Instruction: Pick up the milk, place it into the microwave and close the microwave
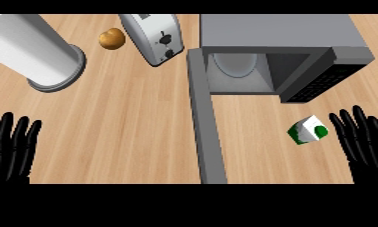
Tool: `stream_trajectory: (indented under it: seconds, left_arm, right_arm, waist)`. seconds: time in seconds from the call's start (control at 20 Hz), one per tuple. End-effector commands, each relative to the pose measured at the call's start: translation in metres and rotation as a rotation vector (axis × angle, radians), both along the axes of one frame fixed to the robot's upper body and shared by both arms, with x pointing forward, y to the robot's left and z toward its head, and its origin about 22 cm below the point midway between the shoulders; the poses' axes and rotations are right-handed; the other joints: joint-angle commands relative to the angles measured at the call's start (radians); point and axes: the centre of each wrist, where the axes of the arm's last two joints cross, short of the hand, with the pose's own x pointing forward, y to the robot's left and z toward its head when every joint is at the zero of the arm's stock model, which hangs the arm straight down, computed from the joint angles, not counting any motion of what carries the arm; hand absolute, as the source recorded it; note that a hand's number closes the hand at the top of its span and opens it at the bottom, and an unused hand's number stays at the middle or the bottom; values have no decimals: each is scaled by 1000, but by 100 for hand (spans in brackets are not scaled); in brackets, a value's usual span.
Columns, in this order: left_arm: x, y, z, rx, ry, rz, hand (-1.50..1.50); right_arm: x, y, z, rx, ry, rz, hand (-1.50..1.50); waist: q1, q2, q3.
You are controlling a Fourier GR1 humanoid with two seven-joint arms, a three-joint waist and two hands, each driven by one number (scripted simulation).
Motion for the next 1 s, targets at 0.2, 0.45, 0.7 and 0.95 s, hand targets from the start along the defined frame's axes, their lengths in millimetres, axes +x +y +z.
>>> stream_trajectory:
  seconds: [0.2, 0.45, 0.7, 0.95]
  left_arm:
    - [-34, 12, -9, -15, 15, 1, -150]
    - [-13, 3, -6, -5, 21, 6, -150]
    - [-46, 1, 1, 4, -1, 1, -150]
    - [-34, 6, -27, 0, 7, -15, -150]
  right_arm:
    - [25, 10, -24, -65, -10, -154, -150]
    - [39, -11, -39, -79, 10, -175, -150]
    - [49, -32, -71, -69, 21, -219, -150]
    - [45, -47, -76, -131, 31, -264, -150]
  waist:
    - [8, 0, 0]
    - [-1, 2, 0]
    - [7, 1, 1]
    - [0, 1, 0]
